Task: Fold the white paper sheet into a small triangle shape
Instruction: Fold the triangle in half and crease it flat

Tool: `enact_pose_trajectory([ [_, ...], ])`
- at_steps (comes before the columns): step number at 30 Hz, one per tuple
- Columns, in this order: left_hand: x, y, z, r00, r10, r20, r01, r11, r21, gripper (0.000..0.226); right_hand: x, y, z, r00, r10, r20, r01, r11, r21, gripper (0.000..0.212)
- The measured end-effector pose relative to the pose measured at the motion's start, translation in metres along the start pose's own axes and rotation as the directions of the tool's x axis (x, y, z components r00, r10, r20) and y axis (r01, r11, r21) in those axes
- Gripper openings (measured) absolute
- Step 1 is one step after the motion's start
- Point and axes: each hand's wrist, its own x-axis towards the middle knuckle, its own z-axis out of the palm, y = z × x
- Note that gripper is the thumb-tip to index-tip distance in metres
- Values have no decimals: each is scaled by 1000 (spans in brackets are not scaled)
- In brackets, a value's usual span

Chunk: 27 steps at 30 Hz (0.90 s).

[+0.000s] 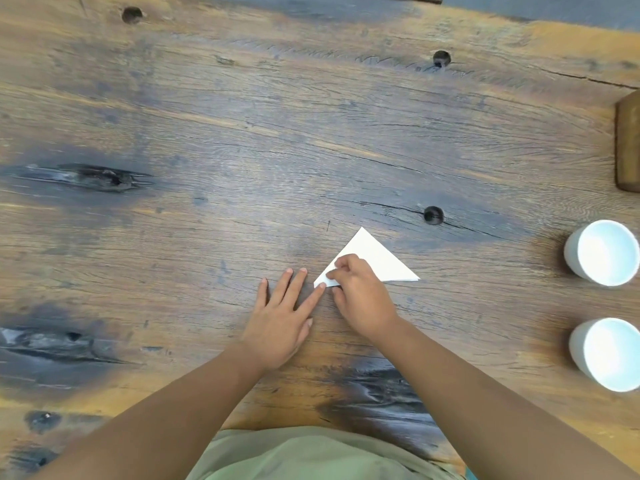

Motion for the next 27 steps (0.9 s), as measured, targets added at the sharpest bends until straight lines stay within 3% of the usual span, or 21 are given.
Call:
enact_pose_trajectory([
  [7, 1, 1, 3, 999, -31, 32, 30, 999, 41, 61, 2, 2, -5, 999, 47, 27, -49, 996, 75, 34],
  [17, -1, -2, -7, 998, -59, 35, 60, 998, -15, 58, -12, 48, -37, 955, 263, -136, -258, 965, 54, 44],
  [22, -8, -6, -7, 994, -92, 55, 94, 995, -19, 58, -15, 65, -41, 904, 411, -121, -405, 912, 71, 36],
  [27, -3, 1, -12, 997, -62, 36, 63, 998, -16, 61, -7, 61, -39, 889, 444, -110, -445, 895, 15, 29],
])
